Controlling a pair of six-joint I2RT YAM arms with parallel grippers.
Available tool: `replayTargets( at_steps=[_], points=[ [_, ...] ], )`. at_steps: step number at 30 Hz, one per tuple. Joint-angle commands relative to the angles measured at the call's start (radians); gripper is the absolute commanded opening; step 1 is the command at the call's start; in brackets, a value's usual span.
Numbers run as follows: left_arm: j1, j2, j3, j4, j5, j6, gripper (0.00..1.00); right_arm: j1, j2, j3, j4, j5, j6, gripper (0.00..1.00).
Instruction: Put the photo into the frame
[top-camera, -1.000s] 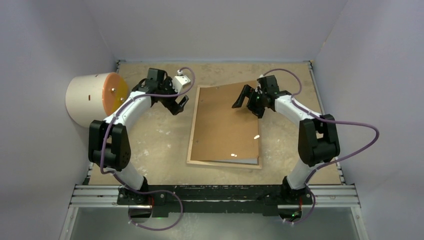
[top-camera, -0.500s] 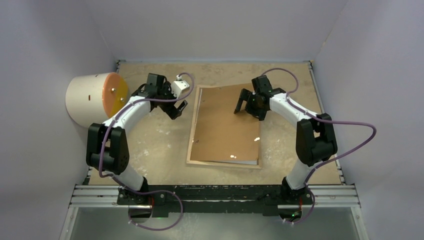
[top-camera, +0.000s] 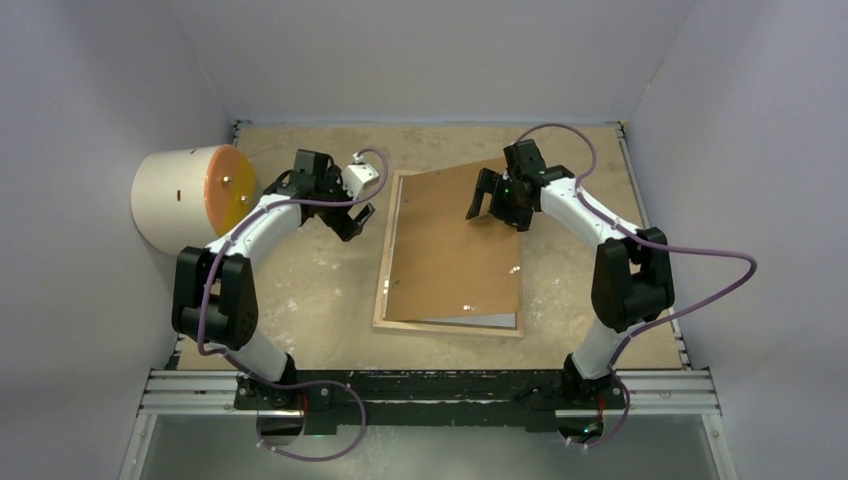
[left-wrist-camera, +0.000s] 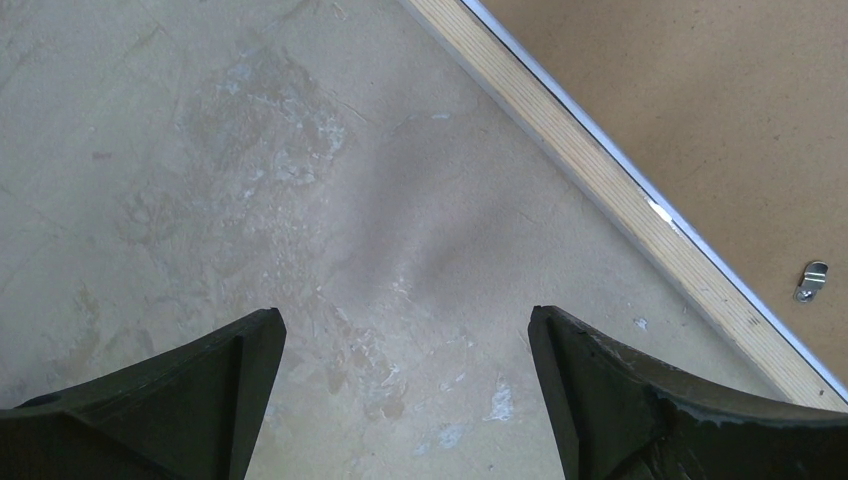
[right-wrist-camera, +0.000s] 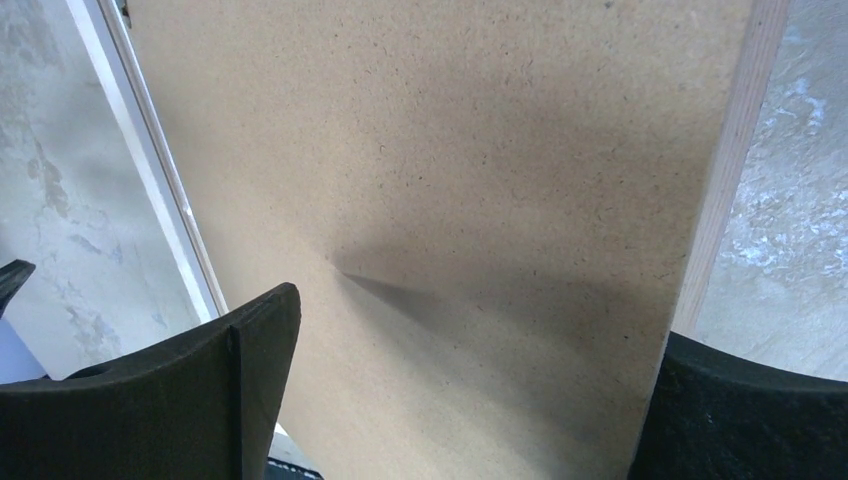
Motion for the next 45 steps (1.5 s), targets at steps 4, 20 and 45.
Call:
replayTargets(
  at_steps=[4, 20, 45],
  points=[
    [0.005, -0.025, -0.016, 0.028, 0.012, 0.011, 1.0, 0.001, -0.012, 0.039, -0.003, -0.057, -0.001, 0.99],
    [0.005, -0.011, -0.063, 0.074, 0.03, 0.01, 1.0, 0.069, 0.01, 0.229, -0.232, 0.088, 0.001, 0.99],
    [0.009, 0.0, -0.054, 0.062, 0.035, 0.021, 1.0, 0.1, 0.036, 0.185, -0.275, 0.203, -0.007, 0.99]
  ],
)
